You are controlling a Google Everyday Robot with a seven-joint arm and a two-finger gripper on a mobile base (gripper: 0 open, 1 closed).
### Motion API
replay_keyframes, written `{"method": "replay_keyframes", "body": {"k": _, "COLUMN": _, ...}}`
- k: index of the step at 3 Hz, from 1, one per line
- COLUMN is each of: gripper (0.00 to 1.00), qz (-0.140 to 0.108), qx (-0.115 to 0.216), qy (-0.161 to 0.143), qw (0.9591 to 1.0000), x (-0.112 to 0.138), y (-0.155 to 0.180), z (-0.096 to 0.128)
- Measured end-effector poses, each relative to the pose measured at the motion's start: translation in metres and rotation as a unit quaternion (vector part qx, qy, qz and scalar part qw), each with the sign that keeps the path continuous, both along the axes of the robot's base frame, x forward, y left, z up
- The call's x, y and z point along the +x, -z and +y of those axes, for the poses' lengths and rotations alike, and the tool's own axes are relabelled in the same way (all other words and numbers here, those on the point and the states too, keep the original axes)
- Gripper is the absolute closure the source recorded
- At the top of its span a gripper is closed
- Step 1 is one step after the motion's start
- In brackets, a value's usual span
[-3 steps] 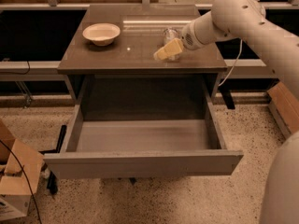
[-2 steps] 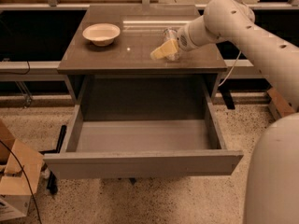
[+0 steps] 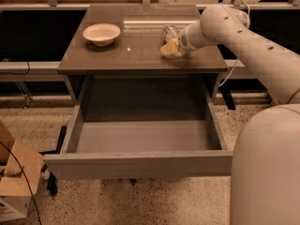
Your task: Place water bottle into top drawer
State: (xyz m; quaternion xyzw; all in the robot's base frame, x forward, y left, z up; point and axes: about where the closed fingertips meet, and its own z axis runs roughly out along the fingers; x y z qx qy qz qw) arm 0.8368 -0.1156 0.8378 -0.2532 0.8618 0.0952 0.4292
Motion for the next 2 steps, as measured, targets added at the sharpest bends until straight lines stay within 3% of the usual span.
{"method": "replay_keyframes", "body": {"k": 1, "gripper": 0.59, "qz": -0.017, "qx": -0.008, "qy": 0.025, "qw": 0.9995, "x": 0.002, "y": -0.01, "z": -0.009}}
{"method": "replay_keyframes", "body": {"k": 2, "gripper": 0.81, "qz": -0.034, "qx": -0.022, "qy": 0.018, "qw": 0.999, "x": -0.013, "y": -0.029, "z": -0.009}}
